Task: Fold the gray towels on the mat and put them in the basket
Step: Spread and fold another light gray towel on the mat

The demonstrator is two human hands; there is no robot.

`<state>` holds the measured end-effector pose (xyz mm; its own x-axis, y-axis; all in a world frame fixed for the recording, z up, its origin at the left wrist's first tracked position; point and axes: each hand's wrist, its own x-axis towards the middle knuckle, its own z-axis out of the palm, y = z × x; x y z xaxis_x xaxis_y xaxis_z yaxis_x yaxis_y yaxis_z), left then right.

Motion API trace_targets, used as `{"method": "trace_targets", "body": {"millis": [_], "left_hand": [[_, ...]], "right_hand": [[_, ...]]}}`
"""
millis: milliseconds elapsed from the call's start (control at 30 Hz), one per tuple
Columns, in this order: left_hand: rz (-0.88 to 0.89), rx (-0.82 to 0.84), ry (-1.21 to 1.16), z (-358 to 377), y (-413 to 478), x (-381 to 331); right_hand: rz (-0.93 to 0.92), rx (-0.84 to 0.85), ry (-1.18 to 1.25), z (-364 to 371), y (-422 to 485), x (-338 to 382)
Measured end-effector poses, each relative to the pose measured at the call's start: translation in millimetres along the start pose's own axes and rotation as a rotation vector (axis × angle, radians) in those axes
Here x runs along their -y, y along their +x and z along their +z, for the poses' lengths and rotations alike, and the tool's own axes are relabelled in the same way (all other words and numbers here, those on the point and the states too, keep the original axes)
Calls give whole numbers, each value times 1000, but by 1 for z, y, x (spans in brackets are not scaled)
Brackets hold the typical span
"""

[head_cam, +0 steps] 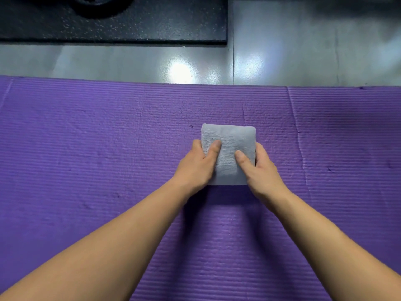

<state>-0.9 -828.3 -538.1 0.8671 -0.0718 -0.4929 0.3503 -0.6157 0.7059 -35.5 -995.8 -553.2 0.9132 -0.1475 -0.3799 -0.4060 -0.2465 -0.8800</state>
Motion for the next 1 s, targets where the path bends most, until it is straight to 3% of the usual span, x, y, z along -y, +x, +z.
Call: {"method": "trace_targets", "body": {"millis": [167,267,367,500,633,833,1000], "left_hand": [[-89,14,71,3,5,0],[-157,-32,146,4,8,0],[-175,-92,287,7,10,-6],[-202,-133,389,12,12,-15],[-253,-94,288,9,16,-14],[-391,98,-211,-3,15,-8],[-365,84,-363,-8,4,4]], "right_hand": [[14,-18,-267,2,7,10],[129,67,-417,4,13,19],[226,47,-564,9,16,25],[279,7,-592,13,19,24],[304,-24,-498,9,25,23],[361,36,-183,-7,31,20],[220,-42,-95,9,8,17]]}}
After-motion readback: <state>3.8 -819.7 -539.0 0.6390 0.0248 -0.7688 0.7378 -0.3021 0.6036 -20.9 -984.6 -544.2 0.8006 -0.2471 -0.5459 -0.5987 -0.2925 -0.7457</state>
